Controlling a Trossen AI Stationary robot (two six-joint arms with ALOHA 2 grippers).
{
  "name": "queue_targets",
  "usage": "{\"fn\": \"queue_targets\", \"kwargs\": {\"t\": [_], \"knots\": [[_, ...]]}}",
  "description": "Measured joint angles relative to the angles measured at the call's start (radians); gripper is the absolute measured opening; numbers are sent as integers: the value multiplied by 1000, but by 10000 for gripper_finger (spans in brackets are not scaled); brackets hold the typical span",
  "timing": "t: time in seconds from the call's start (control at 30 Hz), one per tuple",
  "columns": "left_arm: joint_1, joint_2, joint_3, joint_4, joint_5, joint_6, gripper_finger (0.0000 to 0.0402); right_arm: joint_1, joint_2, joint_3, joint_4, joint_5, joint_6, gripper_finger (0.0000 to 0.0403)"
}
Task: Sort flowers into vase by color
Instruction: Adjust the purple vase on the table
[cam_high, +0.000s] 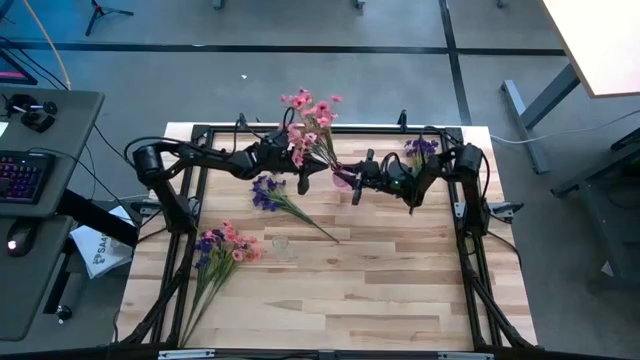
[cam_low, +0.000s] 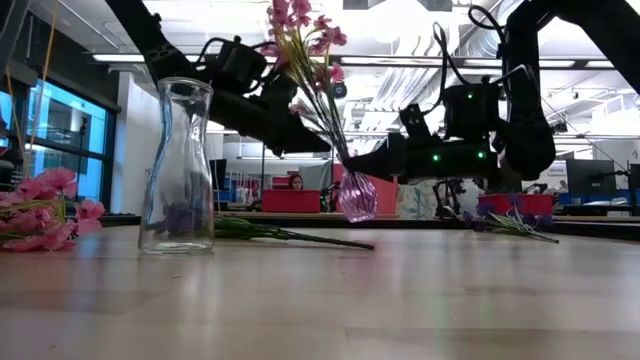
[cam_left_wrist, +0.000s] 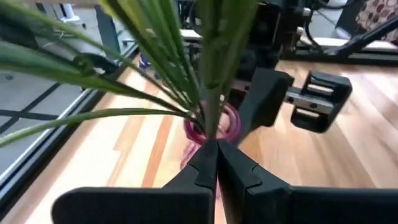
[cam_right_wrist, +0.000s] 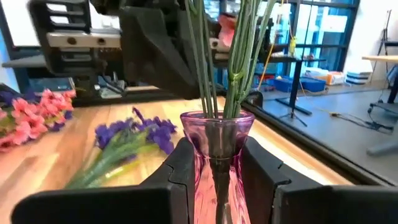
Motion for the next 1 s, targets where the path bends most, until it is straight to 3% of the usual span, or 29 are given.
{"fn": "queue_targets", "kwargs": {"t": [0.2,0.4,0.5,1.0], "knots": [[0,72,-1,12,-2,19,0,-12,30,1,-2,-35,19,71],[-4,160,0,182,-53,20,0,0,32,21,-1,-42,20,71],[-5,192,1,188,-53,19,0,0,32,39,-4,-42,16,71],[-9,194,3,212,-55,3,0,0,32,46,-66,-23,3,94]]}}
